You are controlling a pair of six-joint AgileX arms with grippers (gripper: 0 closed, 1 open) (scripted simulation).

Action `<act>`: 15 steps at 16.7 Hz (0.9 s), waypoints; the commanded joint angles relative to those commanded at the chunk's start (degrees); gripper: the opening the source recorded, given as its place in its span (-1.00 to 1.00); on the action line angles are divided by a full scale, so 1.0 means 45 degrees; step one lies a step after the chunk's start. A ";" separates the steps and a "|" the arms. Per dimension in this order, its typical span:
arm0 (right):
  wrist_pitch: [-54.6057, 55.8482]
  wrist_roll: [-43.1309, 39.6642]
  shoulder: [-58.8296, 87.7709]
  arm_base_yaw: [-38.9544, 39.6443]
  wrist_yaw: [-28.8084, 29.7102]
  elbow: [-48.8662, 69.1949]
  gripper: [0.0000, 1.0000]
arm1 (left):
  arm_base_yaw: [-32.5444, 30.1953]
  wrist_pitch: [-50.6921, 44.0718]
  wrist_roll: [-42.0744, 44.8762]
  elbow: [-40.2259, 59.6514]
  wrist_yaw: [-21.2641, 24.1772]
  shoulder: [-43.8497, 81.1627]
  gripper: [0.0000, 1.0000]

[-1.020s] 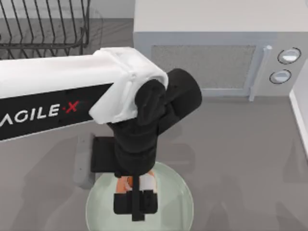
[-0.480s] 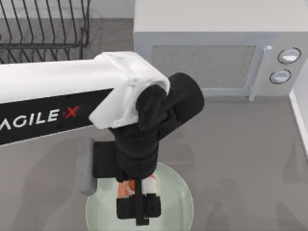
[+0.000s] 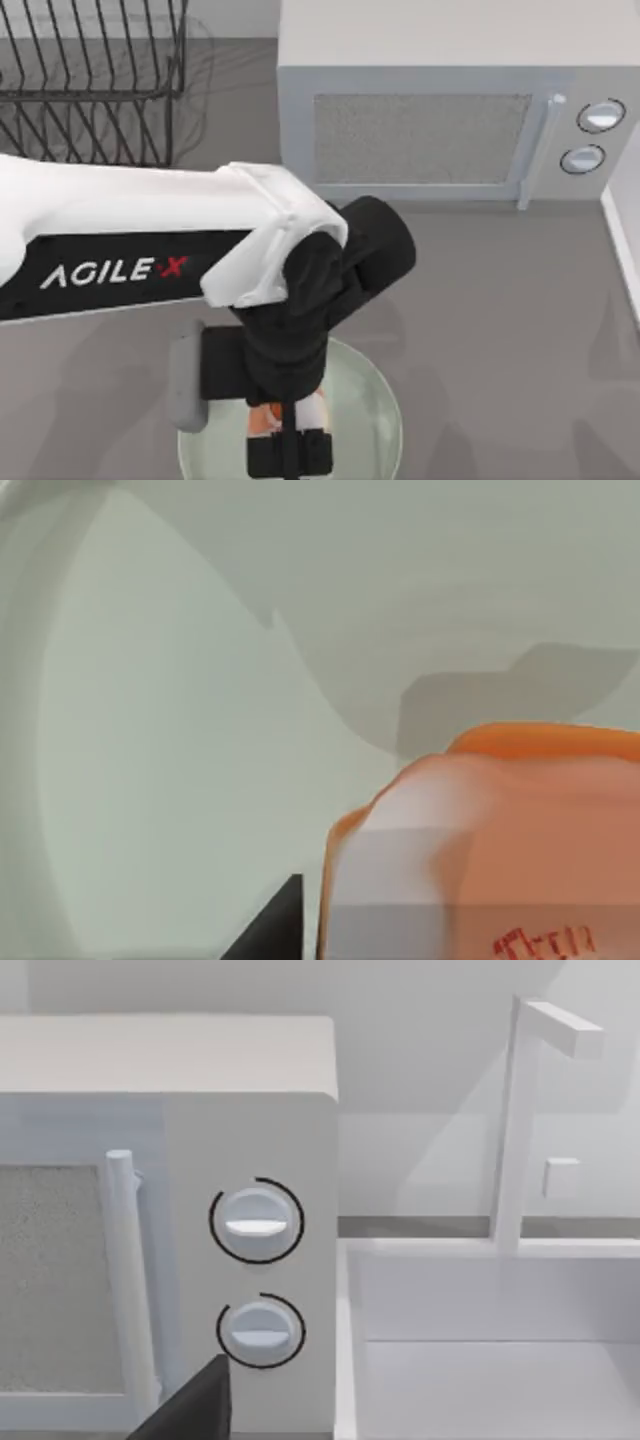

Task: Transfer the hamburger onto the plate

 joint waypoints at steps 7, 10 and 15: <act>0.0000 0.0000 0.0000 0.0000 0.0000 0.0000 1.00 | 0.0000 0.0000 0.0000 0.0000 0.0000 0.0000 -0.40; 0.0000 0.0000 0.0000 0.0000 0.0000 0.0000 1.00 | 0.0000 0.0000 0.0000 0.0000 0.0000 0.0000 0.06; 0.0000 0.0000 0.0000 0.0000 0.0000 0.0000 1.00 | 0.0000 0.0000 0.0000 0.0000 0.0000 0.0000 0.81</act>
